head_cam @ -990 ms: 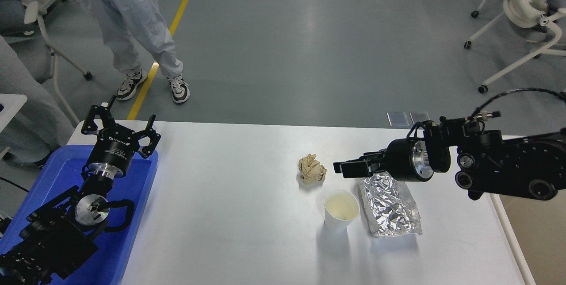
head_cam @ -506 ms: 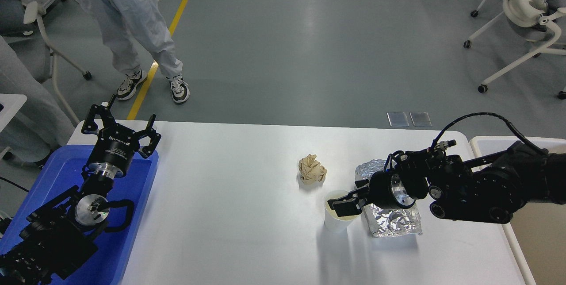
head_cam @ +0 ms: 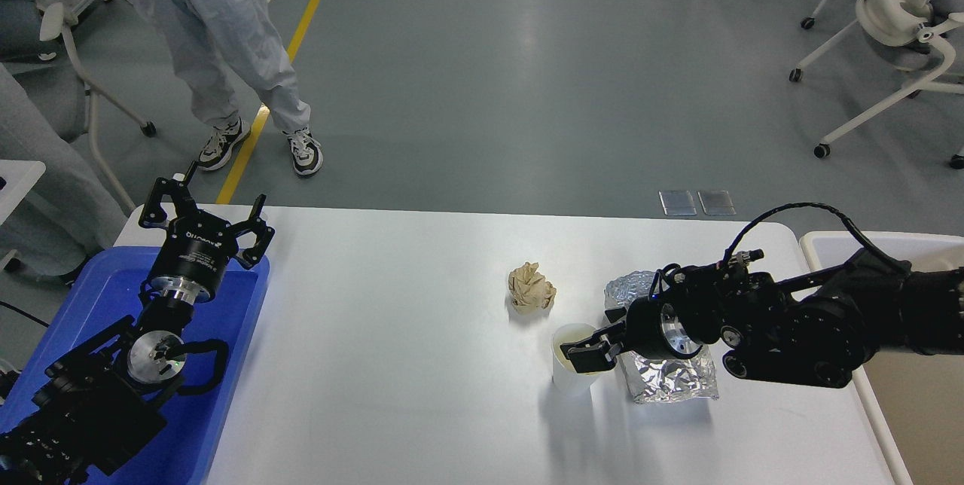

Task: Tidy desktop
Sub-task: 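Lower the right gripper onto the paper cup rim and close it, then lift the cup with the right gripper and carry it toward the white bin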

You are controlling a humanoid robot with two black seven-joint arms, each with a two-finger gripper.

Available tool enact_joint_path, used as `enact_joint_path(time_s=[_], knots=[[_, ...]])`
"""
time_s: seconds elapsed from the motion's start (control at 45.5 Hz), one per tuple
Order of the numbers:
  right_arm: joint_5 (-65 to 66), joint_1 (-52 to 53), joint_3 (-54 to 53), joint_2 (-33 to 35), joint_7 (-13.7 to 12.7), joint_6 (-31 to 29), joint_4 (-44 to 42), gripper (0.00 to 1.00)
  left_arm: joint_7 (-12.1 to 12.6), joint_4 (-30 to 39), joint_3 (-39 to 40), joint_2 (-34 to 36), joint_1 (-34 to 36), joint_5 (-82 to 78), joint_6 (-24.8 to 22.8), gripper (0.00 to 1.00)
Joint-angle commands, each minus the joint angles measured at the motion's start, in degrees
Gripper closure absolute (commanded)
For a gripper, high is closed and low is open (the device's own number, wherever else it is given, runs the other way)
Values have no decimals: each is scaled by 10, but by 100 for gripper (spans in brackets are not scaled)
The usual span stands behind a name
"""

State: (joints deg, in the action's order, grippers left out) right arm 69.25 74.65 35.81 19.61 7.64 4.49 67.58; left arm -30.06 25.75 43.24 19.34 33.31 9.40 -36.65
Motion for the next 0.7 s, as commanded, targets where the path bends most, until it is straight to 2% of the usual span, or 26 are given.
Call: enact_joint_path(time_s=[0.0,0.044,0.11,0.154,0.22,0.264,0.418,0.462,0.682], knots=[[3,-3,1,-4,0,2,-21,2,0,0,0,0,0,0,0,0],[3,-4,1,-4,1,3,-22,5,0,0,0,0,0,0,0,0],[3,-8,3,-4,4,3,-23,18,0,0,0,0,-1,0,0,0],[3,-9,6,-2,5,3,-22,31,0,0,0,0,-1,0,0,0],[3,-9,12,-2,5,2,-22,62,0,0,0,0,0,0,0,0],[2,-9,15,-1,5,2,-22,67,0,0,0,0,-1,0,0,0],[2,-5,15,1,5,2,-20,95,0,0,0,0,-1,0,0,0],[2,-4,15,1,5,1,-20,100,0,0,0,0,-1,0,0,0],[-3,8,16,3,5,-4,-15,100,0,0,0,0,0,0,0,0]])
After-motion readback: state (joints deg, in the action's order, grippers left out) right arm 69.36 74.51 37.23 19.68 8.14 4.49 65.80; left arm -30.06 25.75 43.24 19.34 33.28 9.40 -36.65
